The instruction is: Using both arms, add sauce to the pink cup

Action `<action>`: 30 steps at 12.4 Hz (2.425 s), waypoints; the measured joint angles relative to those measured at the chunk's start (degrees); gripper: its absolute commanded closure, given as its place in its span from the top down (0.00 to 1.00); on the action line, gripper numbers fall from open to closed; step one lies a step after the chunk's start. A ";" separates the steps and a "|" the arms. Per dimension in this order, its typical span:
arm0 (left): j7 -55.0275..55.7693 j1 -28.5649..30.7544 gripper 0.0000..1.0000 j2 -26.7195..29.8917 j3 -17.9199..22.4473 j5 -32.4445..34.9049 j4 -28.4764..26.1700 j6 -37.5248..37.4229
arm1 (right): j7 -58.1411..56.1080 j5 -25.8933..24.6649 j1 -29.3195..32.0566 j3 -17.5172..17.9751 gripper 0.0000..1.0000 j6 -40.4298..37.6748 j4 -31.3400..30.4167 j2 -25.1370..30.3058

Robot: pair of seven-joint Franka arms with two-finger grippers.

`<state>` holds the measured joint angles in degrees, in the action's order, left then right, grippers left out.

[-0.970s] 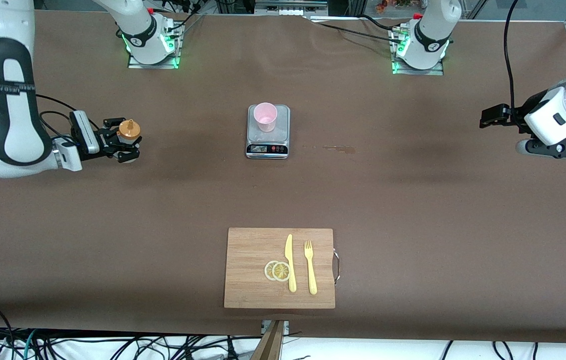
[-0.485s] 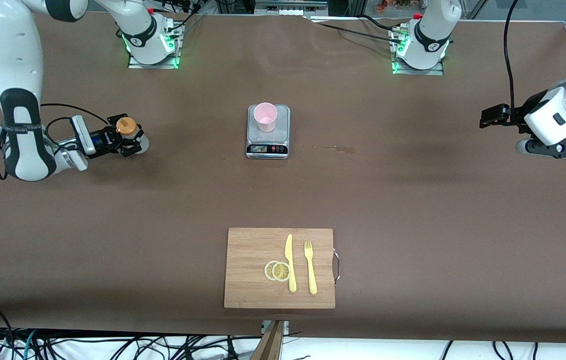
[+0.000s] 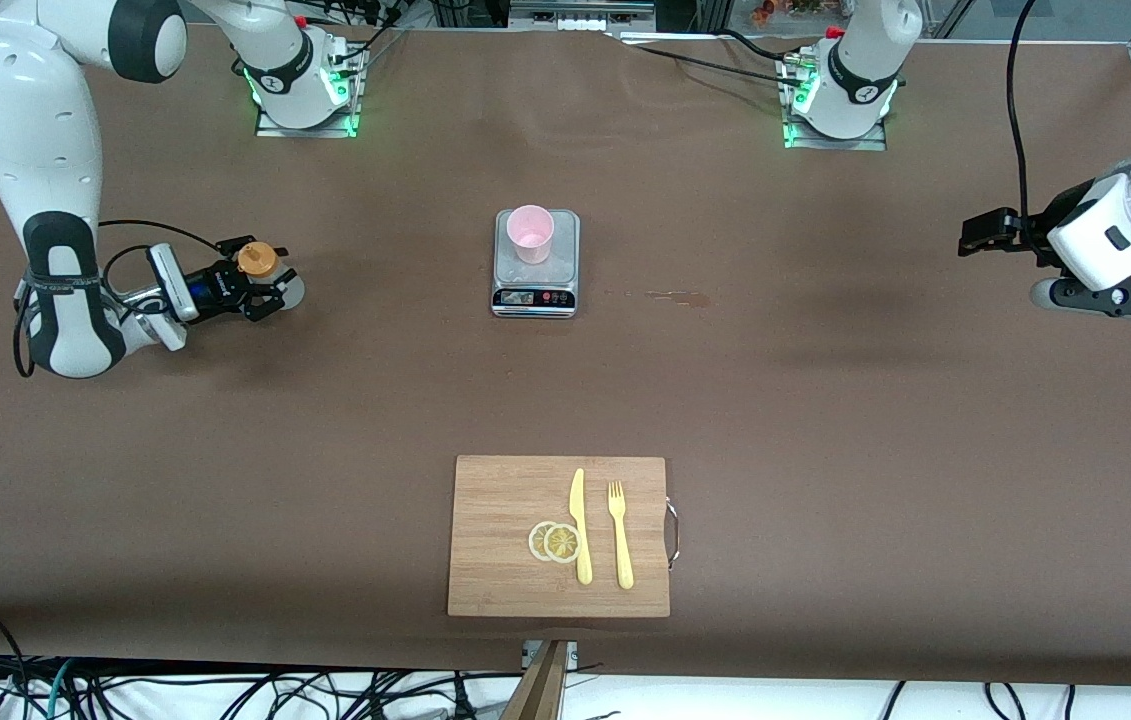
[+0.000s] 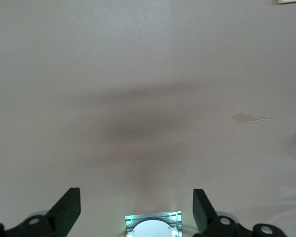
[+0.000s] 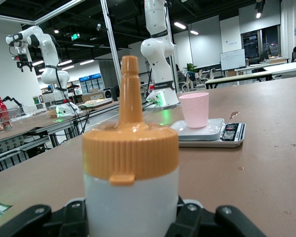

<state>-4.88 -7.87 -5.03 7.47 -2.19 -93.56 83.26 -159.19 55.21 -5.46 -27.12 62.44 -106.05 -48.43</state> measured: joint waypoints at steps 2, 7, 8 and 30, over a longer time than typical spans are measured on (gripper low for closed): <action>0.00 0.00 1.00 0.00 0.00 0.00 0.00 0.00 | 0.01 0.00 0.09 -0.01 1.00 -0.91 0.88 0.01; 0.00 0.00 1.00 0.00 0.00 0.00 0.00 0.00 | -0.09 -5.46 3.36 -1.05 1.00 -1.26 3.79 0.02; 0.00 0.00 1.00 0.00 0.00 0.00 0.00 0.00 | -0.12 -7.96 4.99 -1.23 1.00 -1.26 5.24 0.05; 0.00 -0.02 1.00 -0.32 -0.01 0.00 0.46 0.00 | 106.90 -46.32 -4.07 12.32 1.00 25.07 3.71 49.78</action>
<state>-4.88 -7.89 -5.35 7.47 -2.19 -93.10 83.26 -52.29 8.89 -9.53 -14.80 87.50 -102.34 1.35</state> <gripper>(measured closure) 0.000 0.000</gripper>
